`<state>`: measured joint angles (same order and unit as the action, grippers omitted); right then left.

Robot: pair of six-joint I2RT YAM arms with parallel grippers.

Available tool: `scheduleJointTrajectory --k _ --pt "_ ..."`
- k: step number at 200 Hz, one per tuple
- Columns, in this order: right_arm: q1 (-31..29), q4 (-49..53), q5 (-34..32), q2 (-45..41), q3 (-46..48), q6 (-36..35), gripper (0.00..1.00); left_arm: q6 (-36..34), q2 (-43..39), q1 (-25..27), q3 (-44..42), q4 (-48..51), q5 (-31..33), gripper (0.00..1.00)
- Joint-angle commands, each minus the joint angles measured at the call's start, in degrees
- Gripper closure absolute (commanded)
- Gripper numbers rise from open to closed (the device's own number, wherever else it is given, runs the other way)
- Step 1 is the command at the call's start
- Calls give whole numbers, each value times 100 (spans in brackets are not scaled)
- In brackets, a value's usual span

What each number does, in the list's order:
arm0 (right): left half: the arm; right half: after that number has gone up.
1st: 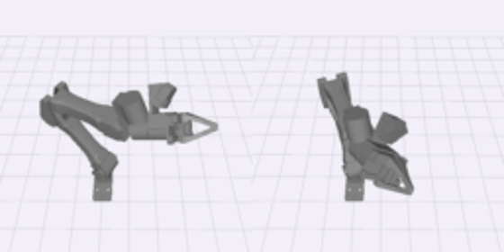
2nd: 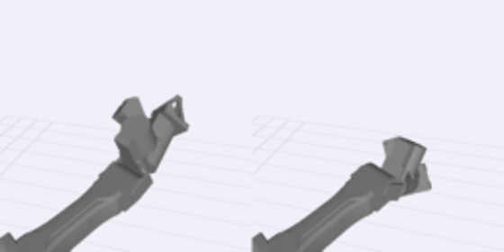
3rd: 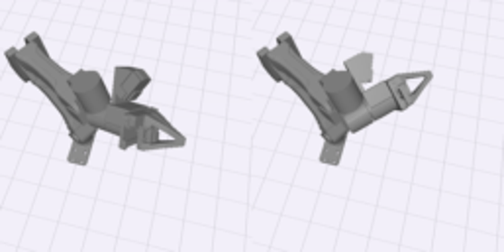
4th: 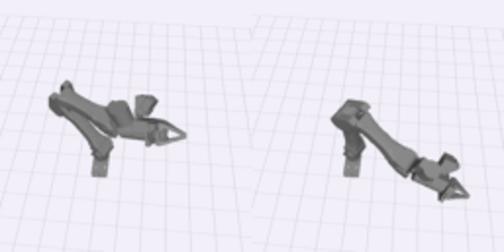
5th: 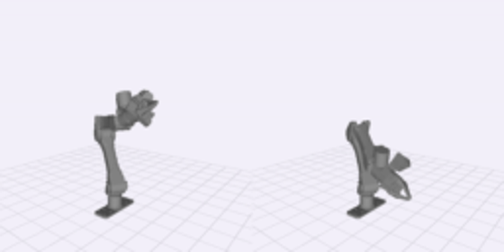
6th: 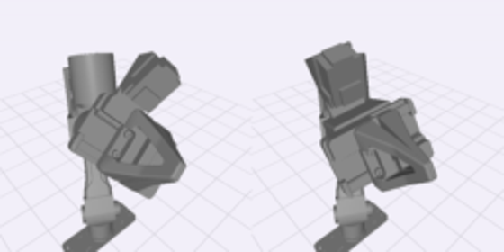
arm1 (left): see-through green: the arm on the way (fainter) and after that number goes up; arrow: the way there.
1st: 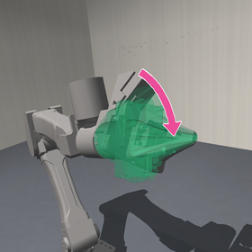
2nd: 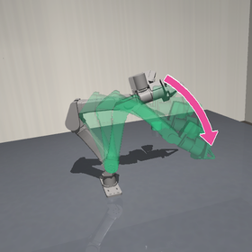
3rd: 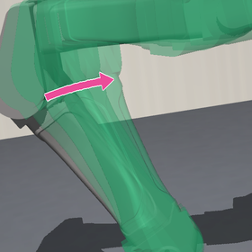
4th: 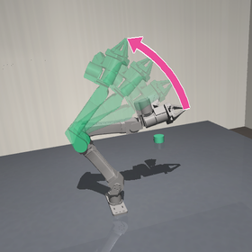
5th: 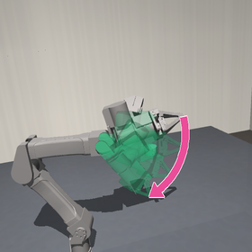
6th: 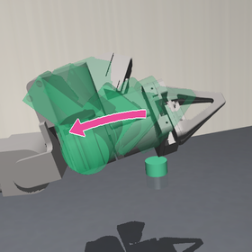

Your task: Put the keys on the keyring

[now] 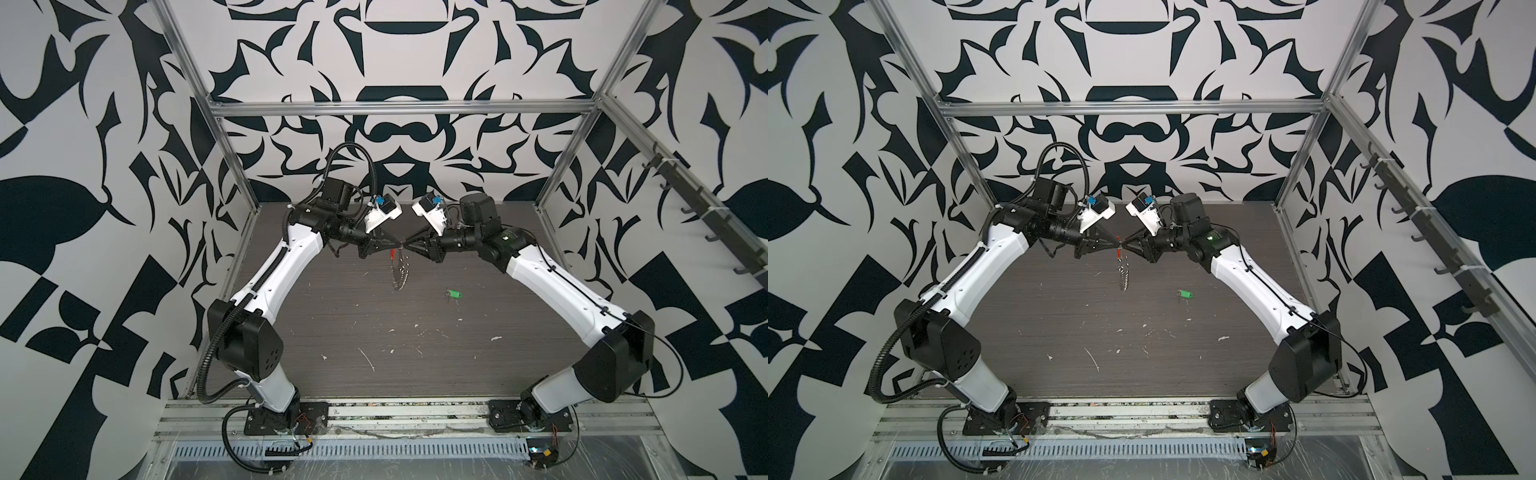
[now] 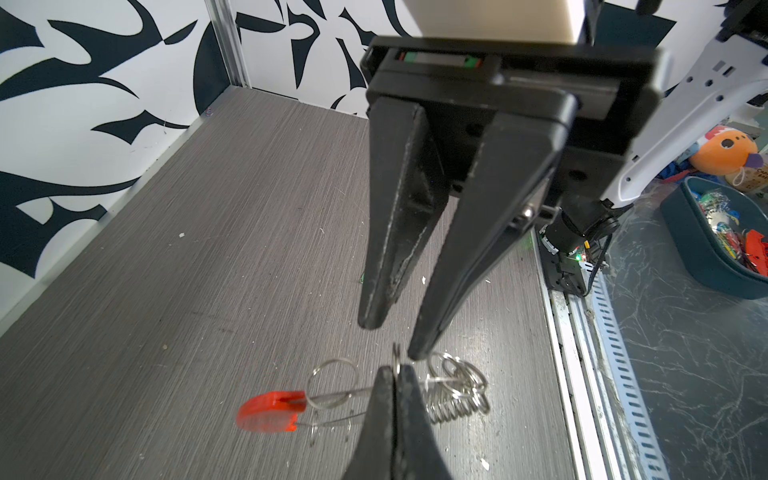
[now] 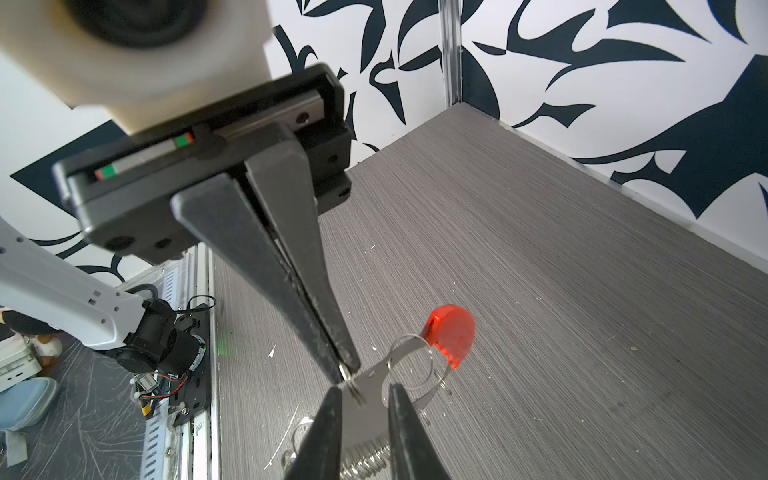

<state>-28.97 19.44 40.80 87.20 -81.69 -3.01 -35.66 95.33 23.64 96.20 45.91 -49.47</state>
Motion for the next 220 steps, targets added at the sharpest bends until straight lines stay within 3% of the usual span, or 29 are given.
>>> scheduleJointTrajectory --k 1,84,151,173,206,220 --pt "-9 -182 148 33 -210 62 77 -21 -221 3 -41 -42 -290 100" --pt "-120 -406 262 110 -300 160 85 77 -181 12 -34 -126 -471 100" --pt "-229 -450 254 148 -393 186 100 124 -147 15 -47 -124 -534 100" --pt "-280 -510 185 166 -370 208 100 159 -146 14 -37 -125 -565 100" --pt "-339 -1464 -357 19 162 510 100 247 -183 9 -77 -277 -591 100" --pt "-346 -2533 -656 -152 731 713 100 625 -313 9 -284 -766 -353 78"
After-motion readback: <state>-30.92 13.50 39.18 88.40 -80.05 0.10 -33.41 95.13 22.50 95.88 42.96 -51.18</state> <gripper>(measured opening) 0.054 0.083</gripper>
